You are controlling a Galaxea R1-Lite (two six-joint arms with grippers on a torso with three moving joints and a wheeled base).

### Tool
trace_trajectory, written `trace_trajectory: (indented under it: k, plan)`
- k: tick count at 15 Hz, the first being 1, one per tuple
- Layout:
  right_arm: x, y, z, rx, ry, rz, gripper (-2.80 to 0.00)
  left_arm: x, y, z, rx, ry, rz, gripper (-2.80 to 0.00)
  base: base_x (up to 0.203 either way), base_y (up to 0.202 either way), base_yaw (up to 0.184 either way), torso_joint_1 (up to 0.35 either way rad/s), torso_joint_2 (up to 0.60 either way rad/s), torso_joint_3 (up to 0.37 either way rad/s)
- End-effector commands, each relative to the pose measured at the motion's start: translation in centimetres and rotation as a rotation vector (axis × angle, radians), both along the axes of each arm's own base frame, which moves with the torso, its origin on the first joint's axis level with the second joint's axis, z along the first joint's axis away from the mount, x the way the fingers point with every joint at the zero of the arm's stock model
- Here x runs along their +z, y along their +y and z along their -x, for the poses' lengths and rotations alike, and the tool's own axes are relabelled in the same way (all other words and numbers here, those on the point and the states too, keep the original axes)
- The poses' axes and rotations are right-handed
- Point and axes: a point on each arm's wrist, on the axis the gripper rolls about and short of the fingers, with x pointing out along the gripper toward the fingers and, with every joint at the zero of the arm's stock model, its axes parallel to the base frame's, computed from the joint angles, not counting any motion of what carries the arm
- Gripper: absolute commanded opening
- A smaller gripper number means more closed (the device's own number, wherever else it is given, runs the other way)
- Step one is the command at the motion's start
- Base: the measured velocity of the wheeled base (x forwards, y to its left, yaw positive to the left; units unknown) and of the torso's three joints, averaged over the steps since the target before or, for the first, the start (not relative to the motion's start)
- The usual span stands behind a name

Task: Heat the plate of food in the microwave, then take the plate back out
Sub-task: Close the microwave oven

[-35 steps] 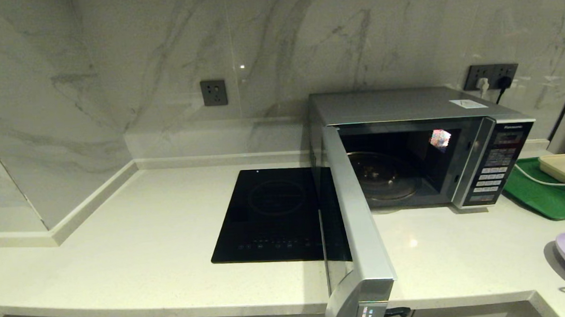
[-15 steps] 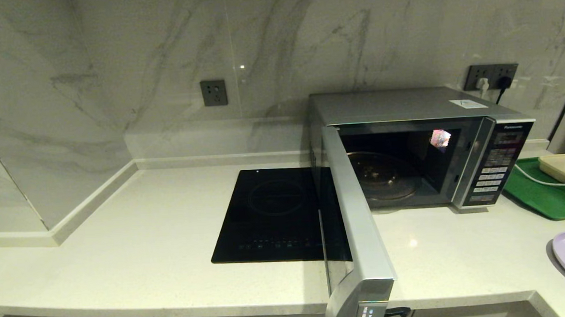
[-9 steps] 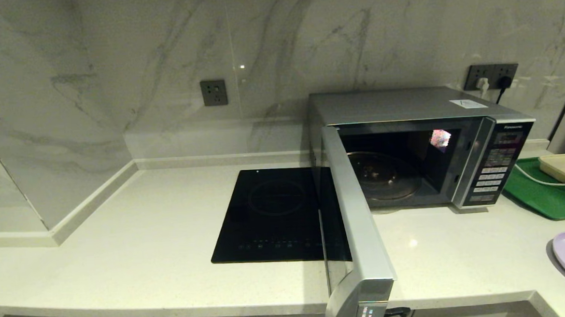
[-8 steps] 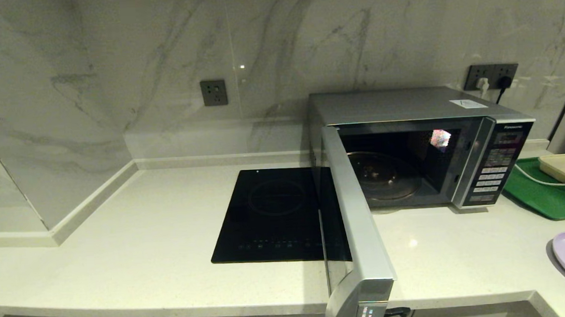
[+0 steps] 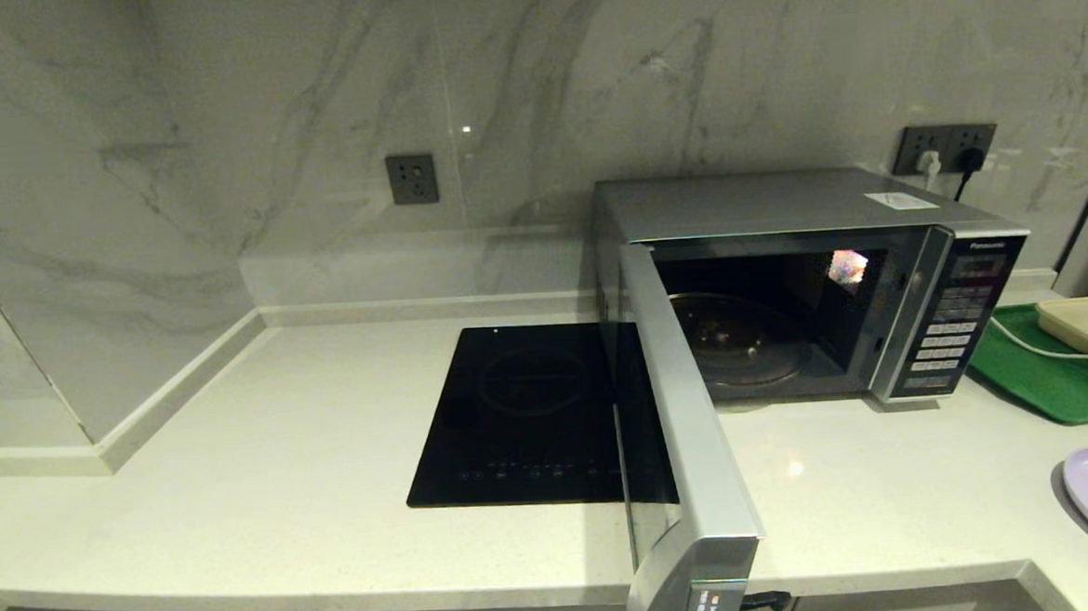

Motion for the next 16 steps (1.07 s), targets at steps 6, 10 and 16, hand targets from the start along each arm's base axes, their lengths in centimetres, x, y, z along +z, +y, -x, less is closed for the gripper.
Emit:
trace_trajectory:
  k: [6,10,16]
  plan:
    - [13.2,11.3,2.7,0.447,-0.098,0.028,-2.8,0.0,0.0,0.0,0.001,-0.001,0.0,-2.8,0.0,0.0,0.0,0.0,0.0,0.0]
    - [16.6,15.4,1.2,0.664,-0.051,0.028,-2.8,0.0,0.0,0.0,0.001,-0.001,0.0,-2.8,0.0,0.0,0.0,0.0,0.0,0.0]
    - [17.1,25.4,-3.9,0.898,0.027,0.216,-2.8,0.0,0.0,0.0,0.001,-0.001,0.0,-2.8,0.0,0.0,0.0,0.0,0.0,0.0]
